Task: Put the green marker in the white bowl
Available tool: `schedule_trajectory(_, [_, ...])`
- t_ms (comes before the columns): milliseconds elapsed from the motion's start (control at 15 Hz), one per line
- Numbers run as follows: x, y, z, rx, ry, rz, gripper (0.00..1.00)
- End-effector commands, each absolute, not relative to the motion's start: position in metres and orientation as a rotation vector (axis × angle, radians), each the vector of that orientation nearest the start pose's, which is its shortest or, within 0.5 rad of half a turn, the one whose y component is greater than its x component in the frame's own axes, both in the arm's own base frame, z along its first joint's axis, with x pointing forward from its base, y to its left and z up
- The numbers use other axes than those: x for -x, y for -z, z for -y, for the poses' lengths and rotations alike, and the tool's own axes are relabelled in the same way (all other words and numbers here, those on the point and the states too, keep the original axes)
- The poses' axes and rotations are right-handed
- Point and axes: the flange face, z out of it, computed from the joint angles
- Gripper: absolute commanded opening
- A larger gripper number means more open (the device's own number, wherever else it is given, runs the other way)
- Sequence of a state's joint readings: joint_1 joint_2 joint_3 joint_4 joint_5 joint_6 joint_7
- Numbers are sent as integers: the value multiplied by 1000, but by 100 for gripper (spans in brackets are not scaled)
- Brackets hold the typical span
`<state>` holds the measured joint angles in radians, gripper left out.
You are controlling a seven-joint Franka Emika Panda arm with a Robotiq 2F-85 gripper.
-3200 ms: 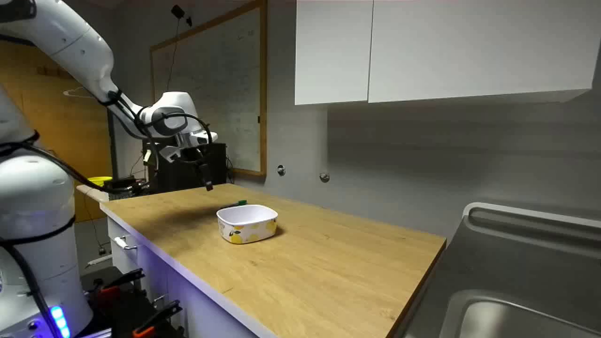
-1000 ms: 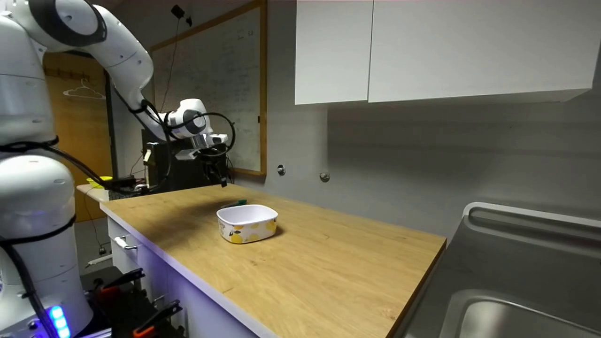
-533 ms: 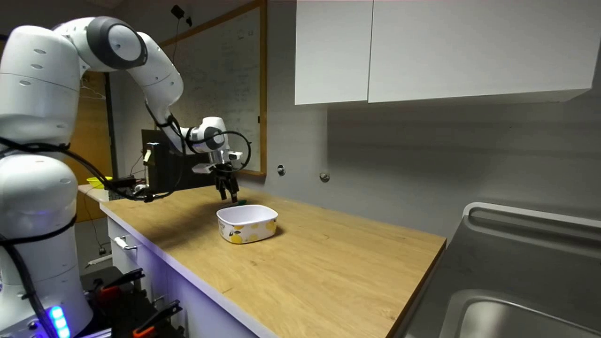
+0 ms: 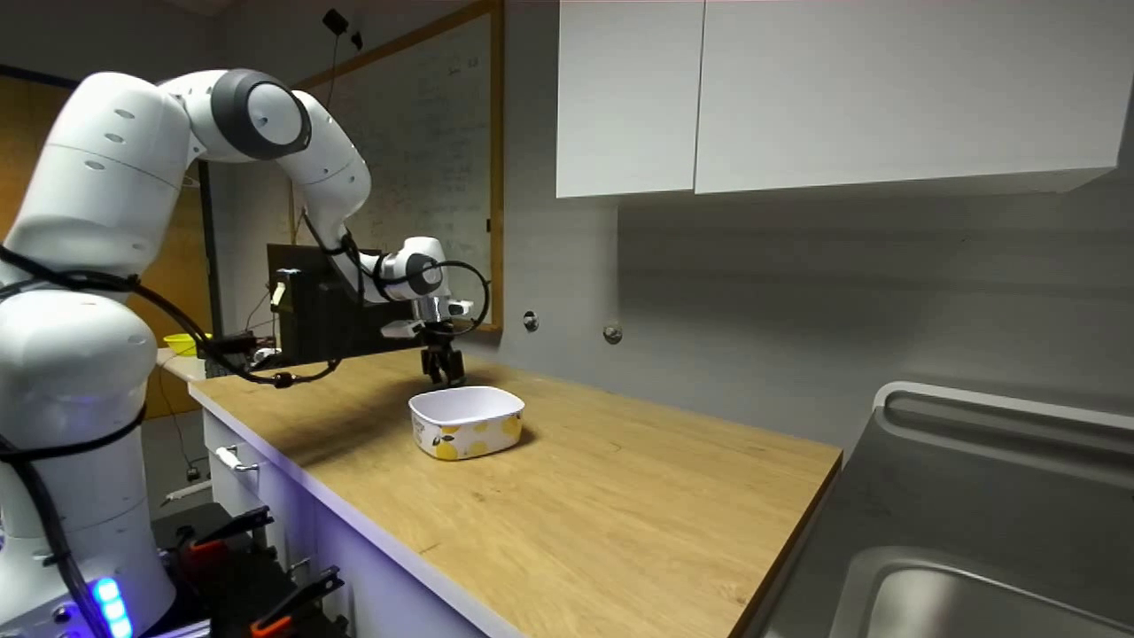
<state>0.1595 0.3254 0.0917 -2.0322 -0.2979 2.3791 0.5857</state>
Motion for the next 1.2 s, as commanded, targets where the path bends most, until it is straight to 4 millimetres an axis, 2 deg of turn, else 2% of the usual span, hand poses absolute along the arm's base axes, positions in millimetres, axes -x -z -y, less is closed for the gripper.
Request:
schedule_trajectory(0, [-595, -288, -145, 3299, 123, -206, 36])
schedule_trajectory(267, [-600, -295, -144, 3296, 129, -223, 7])
schedule_trajectory(333, [-600, -296, -144, 3295, 129, -227, 5])
schedule_trajectory(400, [-601, -297, -143, 3296, 128, -231, 8])
schedule_trajectory(600, [-598, -299, -143, 3292, 126, -240, 7])
schedule_trajectory(733, [-593, -307, -145, 3280, 143, -253, 7])
schedule_trajectory(933, [-583, -327, -147, 3235, 182, -276, 7])
schedule_trajectory(1133, [-572, -359, -142, 3185, 254, -319, 8])
